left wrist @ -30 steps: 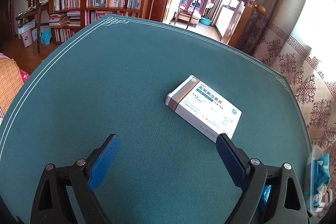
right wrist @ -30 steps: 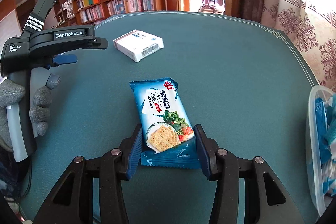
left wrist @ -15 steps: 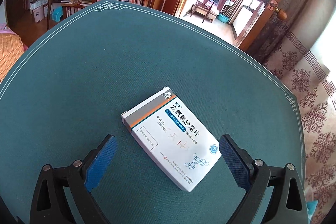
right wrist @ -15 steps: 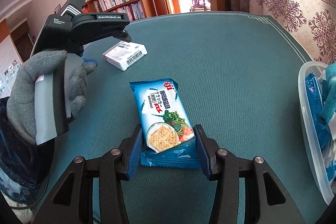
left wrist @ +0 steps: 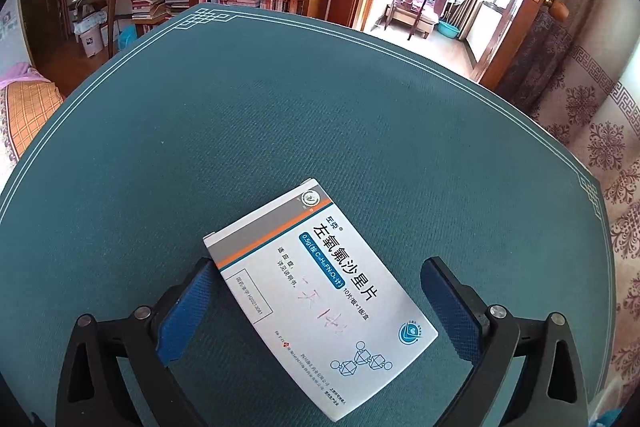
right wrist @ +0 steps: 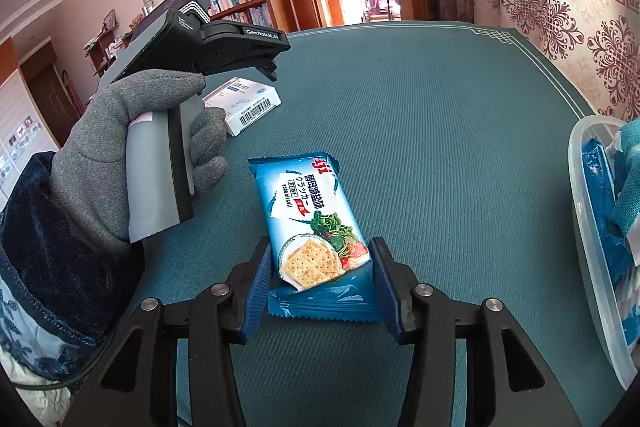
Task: Organize objects
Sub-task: 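Grasp the blue cracker packet with the right gripper while the left approaches the white medicine box, then close the left gripper on the white medicine box while the right lifts the cracker packet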
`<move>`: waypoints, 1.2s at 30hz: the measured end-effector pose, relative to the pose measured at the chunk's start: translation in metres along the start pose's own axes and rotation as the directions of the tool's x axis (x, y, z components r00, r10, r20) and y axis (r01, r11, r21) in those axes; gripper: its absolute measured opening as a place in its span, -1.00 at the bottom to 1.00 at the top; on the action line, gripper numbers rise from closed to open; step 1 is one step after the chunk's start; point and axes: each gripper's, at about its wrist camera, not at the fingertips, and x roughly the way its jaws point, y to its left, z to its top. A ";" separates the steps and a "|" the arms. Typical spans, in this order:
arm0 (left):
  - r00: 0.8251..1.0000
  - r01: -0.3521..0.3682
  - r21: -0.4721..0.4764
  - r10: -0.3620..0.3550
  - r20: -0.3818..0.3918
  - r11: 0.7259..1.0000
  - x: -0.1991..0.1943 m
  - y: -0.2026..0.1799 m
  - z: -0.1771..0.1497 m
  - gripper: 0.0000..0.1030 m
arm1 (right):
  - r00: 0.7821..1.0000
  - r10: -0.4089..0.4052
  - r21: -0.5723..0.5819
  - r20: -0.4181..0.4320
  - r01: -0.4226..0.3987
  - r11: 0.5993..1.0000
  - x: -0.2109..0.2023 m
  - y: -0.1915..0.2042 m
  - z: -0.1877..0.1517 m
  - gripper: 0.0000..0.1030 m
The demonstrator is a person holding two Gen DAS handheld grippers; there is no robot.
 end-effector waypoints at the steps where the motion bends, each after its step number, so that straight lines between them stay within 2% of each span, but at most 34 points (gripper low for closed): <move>1: 1.000 -0.006 0.018 0.006 0.002 1.000 0.000 -0.001 -0.001 0.99 | 1.000 0.000 0.000 0.000 0.000 1.000 0.000 0.000 0.000 -0.05; 7: 1.000 -0.015 0.101 0.013 0.020 0.995 -0.002 0.002 -0.010 0.98 | 1.000 0.000 0.000 0.000 0.000 1.000 0.000 0.000 0.000 -0.05; 9: 0.999 -0.016 0.137 0.012 0.034 0.990 -0.004 0.003 -0.013 0.90 | 1.000 0.001 0.000 0.000 -0.001 1.000 0.000 0.000 0.000 -0.05; 11: 0.998 -0.040 0.176 0.030 0.061 0.983 -0.008 0.005 -0.019 0.60 | 1.000 0.001 0.000 0.000 -0.001 1.000 0.000 0.000 0.001 -0.05; 12: 0.997 -0.035 0.189 0.022 0.070 0.981 -0.011 0.008 -0.021 0.52 | 1.000 0.001 0.000 0.000 -0.001 1.000 0.000 0.000 0.001 -0.05; 13: 0.997 -0.028 0.193 0.013 0.076 0.981 -0.013 0.011 -0.023 0.34 | 1.000 0.001 0.000 0.000 -0.001 1.000 0.000 0.000 0.001 -0.05; 14: 0.997 -0.020 0.195 0.005 0.078 0.981 -0.015 0.014 -0.024 0.29 | 1.000 0.001 0.000 0.000 -0.001 1.000 0.000 0.000 0.001 -0.05; 16: 0.997 0.016 0.193 -0.031 0.075 0.981 -0.019 0.022 -0.026 0.29 | 1.000 0.000 0.000 0.000 0.000 1.000 0.000 -0.001 0.001 -0.05; 22: 0.992 0.047 0.168 -0.066 0.106 0.985 -0.032 0.036 -0.037 0.28 | 1.000 -0.001 -0.002 0.000 0.001 1.000 0.000 -0.001 0.001 -0.05; 28: 0.976 0.099 0.204 -0.135 0.170 0.974 -0.057 0.029 -0.043 0.29 | 1.000 -0.006 -0.005 -0.001 0.006 1.000 0.001 -0.001 0.000 -0.05; 36: 0.970 0.151 0.245 -0.192 0.150 0.958 -0.064 0.018 -0.053 0.29 | 1.000 -0.009 0.015 0.008 0.009 1.000 -0.001 -0.004 0.001 -0.05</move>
